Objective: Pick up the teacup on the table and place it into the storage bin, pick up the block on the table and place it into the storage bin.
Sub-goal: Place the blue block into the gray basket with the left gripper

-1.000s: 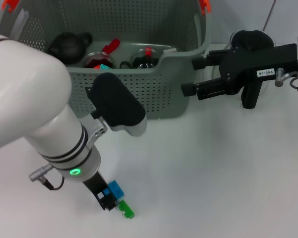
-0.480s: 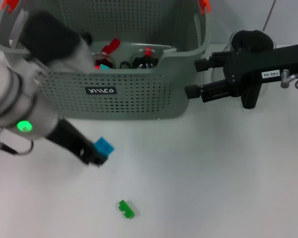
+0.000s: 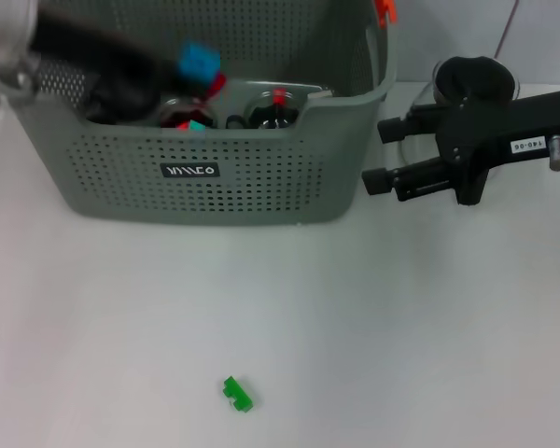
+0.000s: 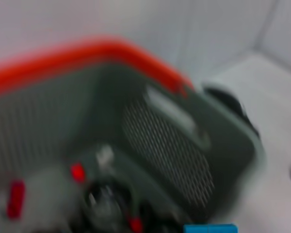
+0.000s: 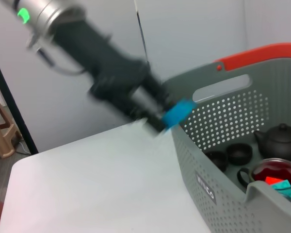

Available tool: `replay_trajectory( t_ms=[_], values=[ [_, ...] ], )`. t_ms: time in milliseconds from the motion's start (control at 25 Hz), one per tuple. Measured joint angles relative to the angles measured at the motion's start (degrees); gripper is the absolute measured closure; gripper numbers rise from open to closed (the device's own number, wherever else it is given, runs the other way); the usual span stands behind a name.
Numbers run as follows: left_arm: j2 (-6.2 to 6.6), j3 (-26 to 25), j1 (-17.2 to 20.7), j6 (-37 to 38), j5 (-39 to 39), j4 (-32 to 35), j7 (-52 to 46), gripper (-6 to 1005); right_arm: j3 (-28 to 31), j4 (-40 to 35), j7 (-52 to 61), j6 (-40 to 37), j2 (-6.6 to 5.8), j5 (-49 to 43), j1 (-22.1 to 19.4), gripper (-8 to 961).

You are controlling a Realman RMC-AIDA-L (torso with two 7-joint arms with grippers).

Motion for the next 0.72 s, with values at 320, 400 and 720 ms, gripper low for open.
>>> replay_trajectory(
  t_ms=[320,400,720],
  values=[
    [7.85,-2.2,-9.7,-18.3,0.3,28.3,2.9,595,-0.3,0.6,0.9,-1.2,-0.3,-0.2,0.1,25],
    [8.83,-2.2,-10.8,-21.0,0.5,32.7,3.2,595,-0.4,0.6,1.5,-1.3,-0.49,-0.2,0.1,25],
    [8.66,-2.5,-10.4,-27.0,0.3,35.1,3.4,530,-0.6,0.6,2.0,-1.6,-0.65,-0.3,0.3,26]
  ],
)
